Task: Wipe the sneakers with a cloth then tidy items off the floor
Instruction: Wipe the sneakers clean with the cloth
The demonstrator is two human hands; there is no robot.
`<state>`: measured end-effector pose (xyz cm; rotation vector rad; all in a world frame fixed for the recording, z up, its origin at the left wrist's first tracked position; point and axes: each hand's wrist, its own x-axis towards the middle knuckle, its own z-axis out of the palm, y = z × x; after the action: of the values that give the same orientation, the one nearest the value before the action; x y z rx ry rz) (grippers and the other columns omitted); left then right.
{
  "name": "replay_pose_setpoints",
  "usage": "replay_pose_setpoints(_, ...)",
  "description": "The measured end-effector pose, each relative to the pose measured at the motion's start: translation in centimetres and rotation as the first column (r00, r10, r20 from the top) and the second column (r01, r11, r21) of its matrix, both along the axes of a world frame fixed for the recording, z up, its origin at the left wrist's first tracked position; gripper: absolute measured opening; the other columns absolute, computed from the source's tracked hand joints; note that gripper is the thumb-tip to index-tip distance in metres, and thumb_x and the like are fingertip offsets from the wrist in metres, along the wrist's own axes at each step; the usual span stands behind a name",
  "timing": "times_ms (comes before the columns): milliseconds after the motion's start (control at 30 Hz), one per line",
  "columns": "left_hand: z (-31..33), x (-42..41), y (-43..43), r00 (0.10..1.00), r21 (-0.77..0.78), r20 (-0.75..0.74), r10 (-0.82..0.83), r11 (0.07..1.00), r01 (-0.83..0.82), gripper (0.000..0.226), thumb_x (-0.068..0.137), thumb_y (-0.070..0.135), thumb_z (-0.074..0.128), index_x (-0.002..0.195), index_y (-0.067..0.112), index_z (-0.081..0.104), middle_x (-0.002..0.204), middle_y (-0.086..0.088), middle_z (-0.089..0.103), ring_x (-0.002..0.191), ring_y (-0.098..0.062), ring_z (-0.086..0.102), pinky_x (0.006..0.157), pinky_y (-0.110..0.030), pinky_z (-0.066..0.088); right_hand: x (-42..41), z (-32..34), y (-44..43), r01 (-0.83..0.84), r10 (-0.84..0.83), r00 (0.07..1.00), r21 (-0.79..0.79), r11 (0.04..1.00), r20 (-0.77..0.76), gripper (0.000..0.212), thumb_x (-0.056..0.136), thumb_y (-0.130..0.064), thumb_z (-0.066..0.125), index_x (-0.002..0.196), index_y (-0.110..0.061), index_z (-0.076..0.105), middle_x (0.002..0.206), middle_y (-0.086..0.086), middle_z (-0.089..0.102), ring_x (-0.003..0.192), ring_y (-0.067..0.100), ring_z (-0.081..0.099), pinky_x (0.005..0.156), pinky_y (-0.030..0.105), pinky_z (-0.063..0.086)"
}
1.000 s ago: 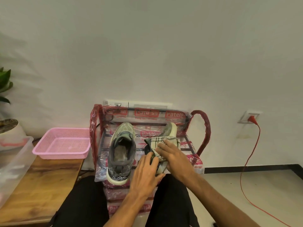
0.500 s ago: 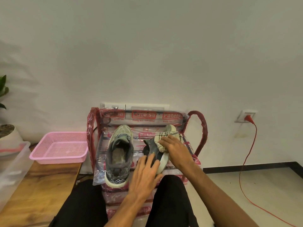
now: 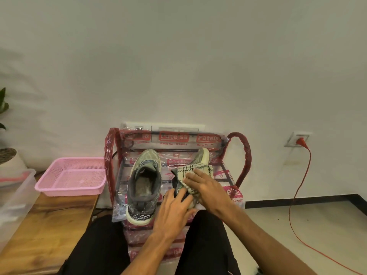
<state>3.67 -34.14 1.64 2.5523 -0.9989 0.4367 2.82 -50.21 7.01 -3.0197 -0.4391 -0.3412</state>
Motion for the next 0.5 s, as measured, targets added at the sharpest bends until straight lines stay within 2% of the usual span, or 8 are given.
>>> replay_pose_setpoints(33, -0.1, -0.2, 0.0, 1.0, -0.003, 0.007, -0.004, 1.0, 0.004, 0.045, 0.074, 0.041, 0.079, 0.112, 0.027, 0.059, 0.119, 0.003, 0.058, 0.107, -0.027, 0.057, 0.082, -0.036, 0.056, 0.0, -0.2, -0.3, -0.028, 0.028, 1.0, -0.018, 0.999, 0.006, 0.061, 0.087, -0.011, 0.068, 0.143, -0.023, 0.047, 0.151, -0.001, 0.041, 0.144, 0.023, 0.03, 0.114, 0.037, 0.024)
replay_pose_setpoints(100, 0.3, -0.5, -0.2, 0.999, 0.0, 0.039, -0.013, 1.0, 0.013, 0.051, 0.065, 0.037, 0.087, 0.108, 0.025, 0.063, 0.111, 0.001, 0.062, 0.1, -0.028, 0.061, 0.076, -0.037, 0.058, 0.9, 0.0, -1.3, 0.022, -0.02, 0.999, -0.035, 0.999, 0.046, 0.055, 0.086, -0.012, 0.069, 0.138, -0.021, 0.052, 0.146, 0.0, 0.048, 0.14, 0.024, 0.036, 0.113, 0.039, 0.028)
replay_pose_setpoints(200, 0.9, -0.6, -0.6, 0.997, -0.017, 0.079, -0.005, 1.0, 0.006, 0.052, 0.057, 0.034, 0.092, 0.101, 0.023, 0.067, 0.104, 0.001, 0.064, 0.092, -0.027, 0.063, 0.071, -0.038, 0.057, 2.2, 0.8, -0.7, 0.14, -0.139, 0.989, -0.014, 0.99, 0.059, 0.05, 0.092, -0.007, 0.058, 0.14, -0.02, 0.05, 0.149, 0.001, 0.045, 0.143, 0.024, 0.03, 0.117, 0.04, 0.024)
replay_pose_setpoints(267, 0.6, -0.6, -0.5, 0.999, -0.047, 0.053, -0.004, 0.999, 0.007, 0.05, 0.058, 0.034, 0.091, 0.1, 0.024, 0.066, 0.103, 0.002, 0.063, 0.092, -0.025, 0.062, 0.069, -0.036, 0.057, 2.2, 0.8, 0.6, 0.073, -0.074, 0.997, 0.013, 0.997, 0.025, 0.048, 0.092, -0.006, 0.057, 0.138, -0.02, 0.052, 0.149, -0.001, 0.045, 0.144, 0.022, 0.028, 0.117, 0.039, 0.023)
replay_pose_setpoints(367, 0.2, -0.7, -0.4, 0.999, -0.066, 0.045, -0.008, 0.998, 0.011, 0.048, 0.062, 0.032, 0.089, 0.102, 0.025, 0.065, 0.105, 0.0, 0.06, 0.095, -0.027, 0.061, 0.073, -0.038, 0.058, 1.2, 1.2, 0.7, -0.067, 0.066, 0.997, -0.045, 0.997, -0.038, 0.047, 0.092, -0.011, 0.06, 0.137, -0.023, 0.053, 0.149, -0.003, 0.044, 0.144, 0.019, 0.028, 0.117, 0.035, 0.019)
replay_pose_setpoints(500, 0.5, -0.5, -1.1, 0.992, -0.019, 0.123, -0.032, 0.999, 0.034, 0.053, 0.057, 0.028, 0.092, 0.103, 0.02, 0.066, 0.1, -0.002, 0.06, 0.095, -0.03, 0.06, 0.079, -0.044, 0.056, 2.6, 1.8, -2.1, 0.133, -0.125, 0.99, -0.137, 0.982, 0.064, 0.046, 0.092, -0.012, 0.06, 0.137, -0.021, 0.054, 0.142, -0.001, 0.051, 0.135, 0.02, 0.039, 0.112, 0.035, 0.031)
